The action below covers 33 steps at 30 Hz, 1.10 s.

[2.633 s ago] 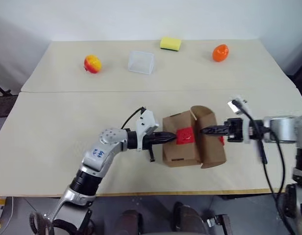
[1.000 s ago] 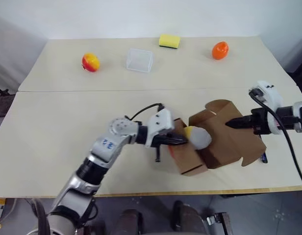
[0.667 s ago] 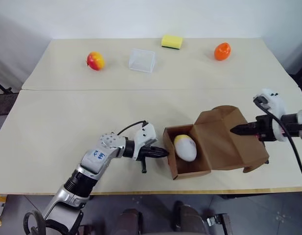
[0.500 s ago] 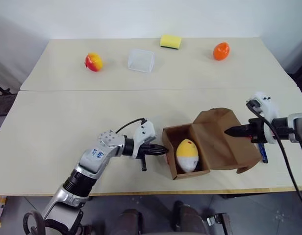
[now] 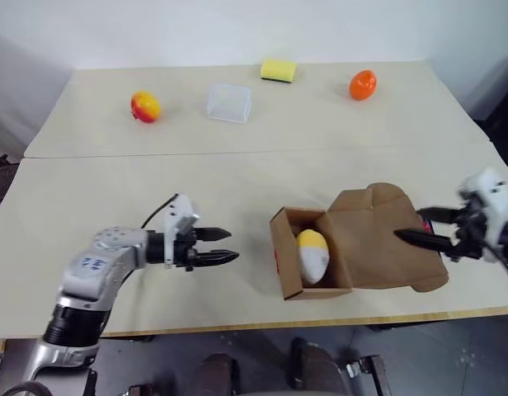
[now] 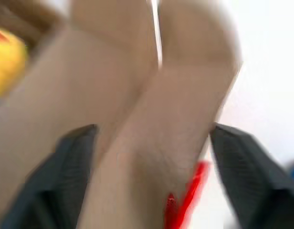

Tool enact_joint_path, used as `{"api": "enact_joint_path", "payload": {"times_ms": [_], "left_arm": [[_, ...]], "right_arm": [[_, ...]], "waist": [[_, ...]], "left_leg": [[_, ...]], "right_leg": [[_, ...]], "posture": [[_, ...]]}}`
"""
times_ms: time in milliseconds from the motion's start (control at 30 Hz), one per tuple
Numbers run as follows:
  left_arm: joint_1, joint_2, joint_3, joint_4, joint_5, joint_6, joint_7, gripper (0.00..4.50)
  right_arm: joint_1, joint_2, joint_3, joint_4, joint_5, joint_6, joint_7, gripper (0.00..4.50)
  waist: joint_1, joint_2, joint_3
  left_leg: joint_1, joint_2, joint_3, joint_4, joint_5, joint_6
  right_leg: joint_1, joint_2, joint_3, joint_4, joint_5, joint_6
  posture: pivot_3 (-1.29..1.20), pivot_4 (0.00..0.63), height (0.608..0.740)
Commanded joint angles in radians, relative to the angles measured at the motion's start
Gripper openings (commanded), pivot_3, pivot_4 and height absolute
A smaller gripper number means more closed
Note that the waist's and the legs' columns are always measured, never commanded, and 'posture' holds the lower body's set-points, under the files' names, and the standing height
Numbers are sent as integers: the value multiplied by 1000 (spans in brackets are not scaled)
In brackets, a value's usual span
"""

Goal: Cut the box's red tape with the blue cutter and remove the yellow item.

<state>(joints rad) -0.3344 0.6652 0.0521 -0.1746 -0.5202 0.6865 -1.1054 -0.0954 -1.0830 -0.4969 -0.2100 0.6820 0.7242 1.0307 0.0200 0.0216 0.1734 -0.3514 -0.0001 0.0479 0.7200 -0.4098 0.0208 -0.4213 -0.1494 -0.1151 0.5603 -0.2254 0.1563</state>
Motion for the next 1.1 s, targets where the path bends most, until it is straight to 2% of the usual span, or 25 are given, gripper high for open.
{"api": "enact_joint_path", "payload": {"times_ms": [33, 133, 267, 433, 600, 700, 833, 900, 967, 1100], "left_arm": [[64, 175, 134, 123, 2, -51, -104, 4342], [58, 242, 151, 160, -29, -49, -153, 4476], [-13, 251, 125, 152, -50, -14, -170, 4476], [-128, 184, 26, 111, -52, -2, -163, 4476], [-252, 87, -39, 119, -20, -86, -153, 4476], [-340, 5, -106, 103, -33, -56, -144, 4476], [-468, -177, -259, 135, 12, -46, -107, 4476], [-498, -233, -303, 158, 33, -54, -105, 4476], [-562, -354, -390, 274, 120, -151, -78, 4476], [-639, -504, -458, 448, 248, -320, -21, 4476]], "right_arm": [[102, 41, -183, 8, -19, -276, 241, 4500], [155, 61, -221, -61, 40, -256, 269, 4500], [231, 113, -243, -220, 106, -247, 275, 4500], [328, 201, -229, -346, 74, -307, 221, 4500], [355, 234, -290, -372, 107, -301, 159, 4500], [403, 234, -367, -365, 105, -304, 164, 4500], [492, 261, -468, -355, 96, -315, 174, 4500], [519, 270, -493, -354, 92, -324, 170, 4500], [561, 294, -541, -351, 83, -337, 167, 4500], [605, 326, -569, -385, 94, -342, 133, 4500]], "waist": [[1, 0, 0], [3, 0, 0], [10, -2, 1], [10, -3, 2], [5, -6, 4], [7, -7, 4], [25, -8, 5], [29, -9, 5], [31, -9, 5], [33, -9, 6]], "left_leg": [[1, 0, 0, -1, 1, -2], [3, 1, 2, -3, 1, -2], [3, 0, 0, 0, 1, -1], [5, -1, -2, -1, 1, -1], [12, -1, 1, -1, 1, -1], [14, -1, 2, -1, 1, -1], [15, -2, 2, -1, 0, 1], [15, -2, 2, 0, -1, 2], [15, -2, 4, 0, -1, 3], [15, -2, 6, 0, -2, 5]], "right_leg": [[0, 1, 0, 0, 0, -1], [0, 1, 1, 1, 0, -2], [2, 0, 3, 1, 0, -2], [3, 0, 2, 5, 0, -2], [8, 0, 4, 6, 0, -2], [9, 0, 6, 6, 0, -2], [11, 0, 7, 5, 0, -2], [11, 0, 7, 5, 0, -2], [11, 0, 8, 4, 0, -2], [12, 0, 9, 1, 0, -2]], "posture": [[0, 150, 740], [0, 150, 740], [0, 150, 740], [0, 150, 740], [0, 150, 740], [0, 150, 740], [0, 150, 740], [0, 150, 740], [0, 150, 740], [0, 150, 740]]}}
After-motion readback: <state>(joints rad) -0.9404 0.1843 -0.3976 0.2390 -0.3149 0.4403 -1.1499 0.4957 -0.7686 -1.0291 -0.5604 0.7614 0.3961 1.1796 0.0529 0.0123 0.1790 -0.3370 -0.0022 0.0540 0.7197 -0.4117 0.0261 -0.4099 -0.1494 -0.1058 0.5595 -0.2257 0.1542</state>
